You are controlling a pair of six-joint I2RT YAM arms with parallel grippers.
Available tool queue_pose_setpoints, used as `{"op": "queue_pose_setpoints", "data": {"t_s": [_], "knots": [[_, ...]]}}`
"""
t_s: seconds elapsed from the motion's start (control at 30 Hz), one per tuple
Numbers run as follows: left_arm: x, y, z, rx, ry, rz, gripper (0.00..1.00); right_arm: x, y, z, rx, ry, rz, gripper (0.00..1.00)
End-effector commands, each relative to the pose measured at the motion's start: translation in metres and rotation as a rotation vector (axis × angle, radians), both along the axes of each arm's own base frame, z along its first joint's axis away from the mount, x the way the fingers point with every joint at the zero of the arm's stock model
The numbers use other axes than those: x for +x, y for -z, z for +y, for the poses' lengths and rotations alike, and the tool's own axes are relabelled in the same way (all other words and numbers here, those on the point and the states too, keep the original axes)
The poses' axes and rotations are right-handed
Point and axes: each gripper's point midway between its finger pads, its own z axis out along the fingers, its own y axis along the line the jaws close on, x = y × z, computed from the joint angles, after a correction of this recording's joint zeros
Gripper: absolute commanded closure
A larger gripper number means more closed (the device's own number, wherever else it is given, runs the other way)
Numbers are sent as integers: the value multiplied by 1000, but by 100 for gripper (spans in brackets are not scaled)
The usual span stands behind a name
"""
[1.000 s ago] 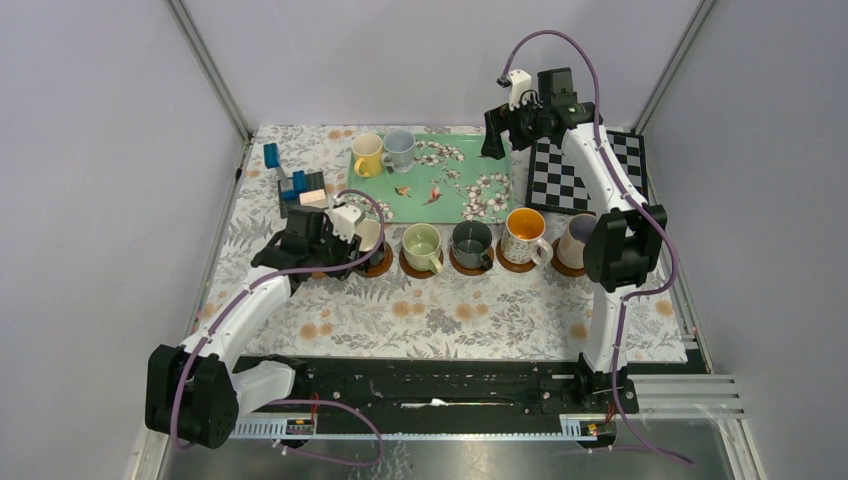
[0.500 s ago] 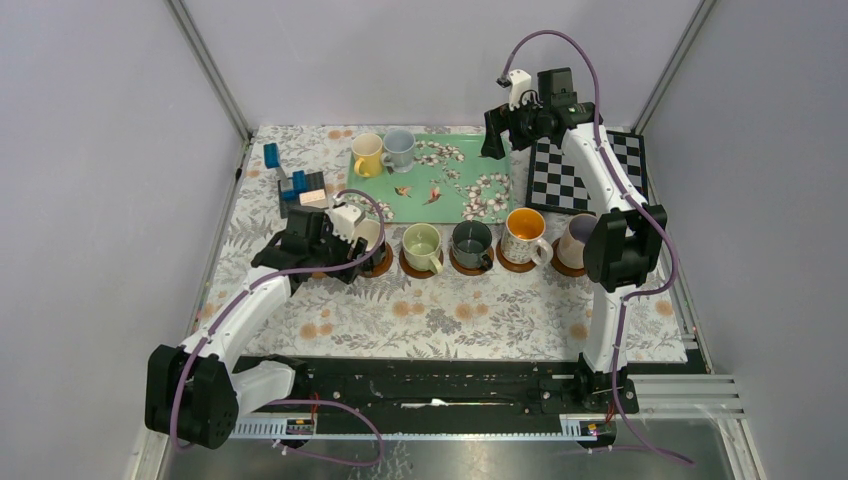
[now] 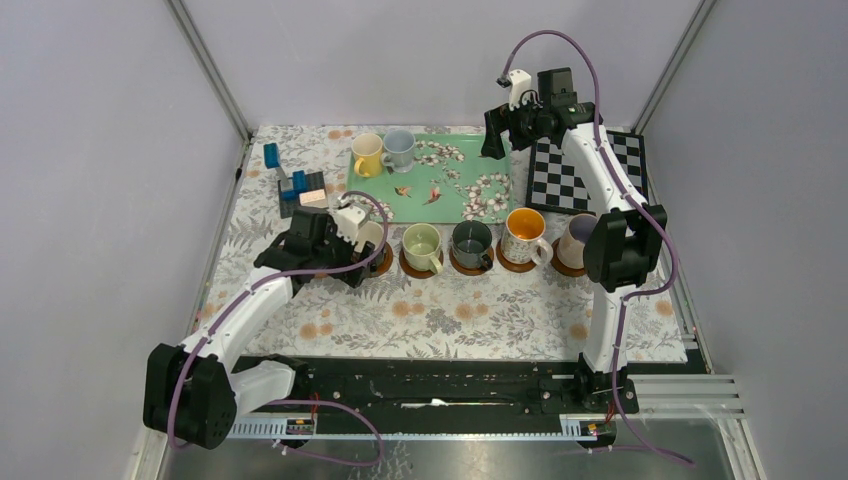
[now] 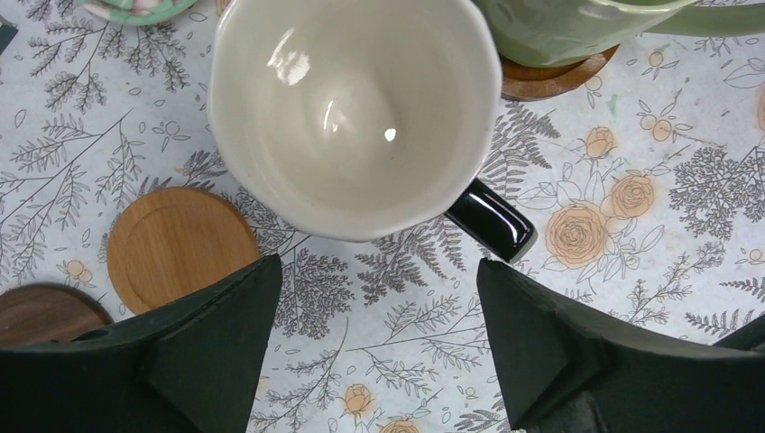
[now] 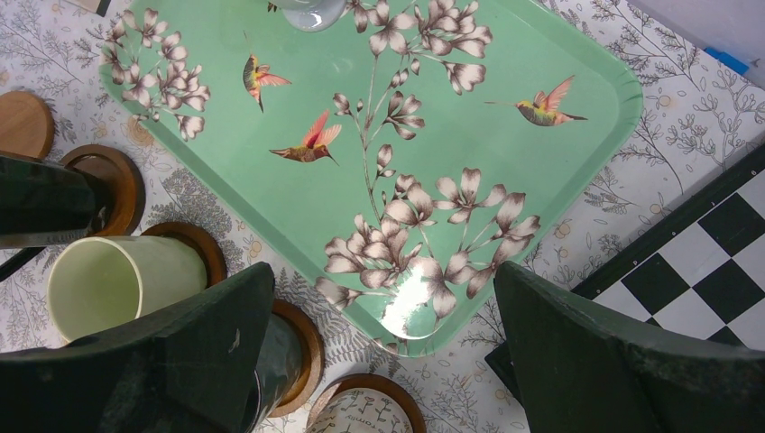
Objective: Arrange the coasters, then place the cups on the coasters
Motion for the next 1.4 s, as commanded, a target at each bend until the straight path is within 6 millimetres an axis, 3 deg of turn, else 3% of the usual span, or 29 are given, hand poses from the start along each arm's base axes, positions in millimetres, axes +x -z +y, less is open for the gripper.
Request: {"op": "queue_pose_setpoints", "data": {"t_s": [0.0,0.73,1.37], "knots": [[4,-10,-8,-13,24,-48,12,-5,-30,0,26,-5,-55,2],[16,-10,-6,-12,-57,-27,1,-6,-27,1,33,-6,-45,2],[31,-7,-11,-35,-176,1,1,-3,-24,0,25,-4,-49,2]]}}
